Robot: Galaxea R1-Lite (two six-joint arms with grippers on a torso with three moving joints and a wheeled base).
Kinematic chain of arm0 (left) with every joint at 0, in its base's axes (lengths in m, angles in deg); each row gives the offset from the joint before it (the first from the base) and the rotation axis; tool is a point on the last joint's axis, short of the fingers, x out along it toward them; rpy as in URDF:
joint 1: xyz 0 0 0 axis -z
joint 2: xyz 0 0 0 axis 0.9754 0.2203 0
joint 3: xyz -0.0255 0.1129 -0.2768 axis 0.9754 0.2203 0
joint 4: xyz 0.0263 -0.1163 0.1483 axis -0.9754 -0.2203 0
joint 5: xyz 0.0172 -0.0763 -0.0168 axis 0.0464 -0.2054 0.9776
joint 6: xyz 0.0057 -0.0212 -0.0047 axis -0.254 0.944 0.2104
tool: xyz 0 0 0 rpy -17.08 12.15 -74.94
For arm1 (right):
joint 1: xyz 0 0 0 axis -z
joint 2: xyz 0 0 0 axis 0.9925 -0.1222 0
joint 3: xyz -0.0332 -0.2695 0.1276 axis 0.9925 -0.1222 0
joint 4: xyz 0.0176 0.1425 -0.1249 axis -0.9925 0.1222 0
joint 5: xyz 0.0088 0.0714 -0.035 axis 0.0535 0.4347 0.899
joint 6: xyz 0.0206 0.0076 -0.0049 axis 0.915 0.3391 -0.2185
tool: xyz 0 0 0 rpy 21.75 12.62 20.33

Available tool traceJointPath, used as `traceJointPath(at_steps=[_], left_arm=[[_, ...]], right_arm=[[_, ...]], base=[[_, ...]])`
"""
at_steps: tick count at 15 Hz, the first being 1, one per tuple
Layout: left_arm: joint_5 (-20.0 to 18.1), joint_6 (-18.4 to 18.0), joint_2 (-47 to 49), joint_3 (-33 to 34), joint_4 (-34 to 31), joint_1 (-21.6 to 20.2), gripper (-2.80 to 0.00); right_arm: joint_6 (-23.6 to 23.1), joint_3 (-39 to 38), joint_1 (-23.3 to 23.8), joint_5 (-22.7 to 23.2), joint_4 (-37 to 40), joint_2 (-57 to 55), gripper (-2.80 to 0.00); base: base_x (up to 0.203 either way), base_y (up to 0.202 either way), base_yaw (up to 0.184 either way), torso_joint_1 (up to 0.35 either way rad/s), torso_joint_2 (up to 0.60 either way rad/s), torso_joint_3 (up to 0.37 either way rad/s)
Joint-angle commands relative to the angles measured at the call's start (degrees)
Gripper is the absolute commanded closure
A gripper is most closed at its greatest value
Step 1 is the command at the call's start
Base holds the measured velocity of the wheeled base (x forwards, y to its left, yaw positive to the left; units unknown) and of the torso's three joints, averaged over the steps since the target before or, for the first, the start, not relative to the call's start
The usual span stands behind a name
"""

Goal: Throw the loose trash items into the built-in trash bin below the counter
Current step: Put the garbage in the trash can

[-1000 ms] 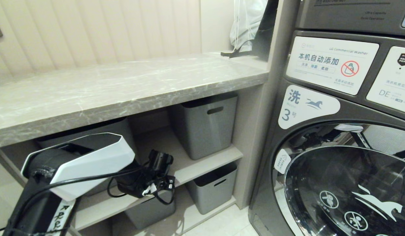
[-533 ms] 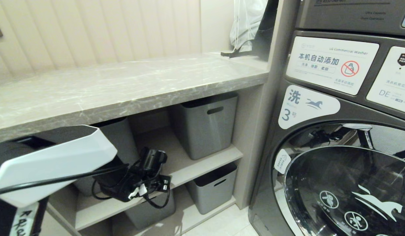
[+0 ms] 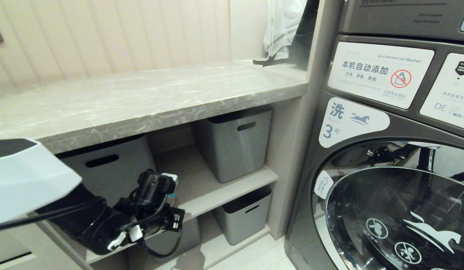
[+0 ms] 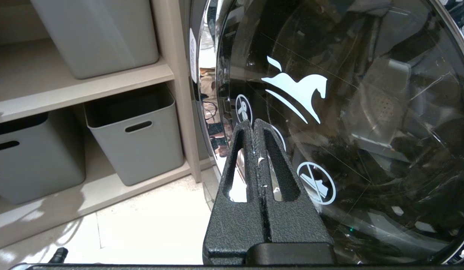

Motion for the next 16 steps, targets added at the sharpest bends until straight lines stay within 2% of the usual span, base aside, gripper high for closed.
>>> traceJointPath(at_steps=[1, 5, 9, 11, 13, 16], left_arm=[[0.20, 0.02, -8.45, 4.16, 0.17, 1.05, 0.00], [-0.01, -1.26, -26.36, 17.53, 0.23, 2.78, 0.00], [-0.35, -5.32, -43.81, 27.58, 0.30, 1.82, 0.00], [-1.78, -7.82, -50.52, 30.13, 0.32, -1.65, 0.00], [-5.99, -10.71, -56.54, 31.62, 0.36, -7.89, 0.00], [-12.53, -12.70, -67.00, 34.50, 0.32, -13.24, 0.00]], right_arm=[[-0.03, 0.00, -0.01, 0.01, 0.00, 0.00, 0.00], [-0.03, 0.00, 0.03, 0.01, 0.00, 0.00, 0.00], [-0.03, 0.00, 0.03, 0.01, 0.00, 0.00, 0.00], [-0.03, 0.00, 0.03, 0.01, 0.00, 0.00, 0.00], [-0.03, 0.00, 0.03, 0.01, 0.00, 0.00, 0.00], [-0.03, 0.00, 0.02, 0.01, 0.00, 0.00, 0.00]], base=[[0.000, 0.000, 0.000, 0.000, 0.00, 0.000], [0.000, 0.000, 0.000, 0.000, 0.00, 0.000], [0.000, 0.000, 0.000, 0.000, 0.00, 0.000], [0.000, 0.000, 0.000, 0.000, 0.00, 0.000], [0.000, 0.000, 0.000, 0.000, 0.00, 0.000], [0.000, 0.000, 0.000, 0.000, 0.00, 0.000]])
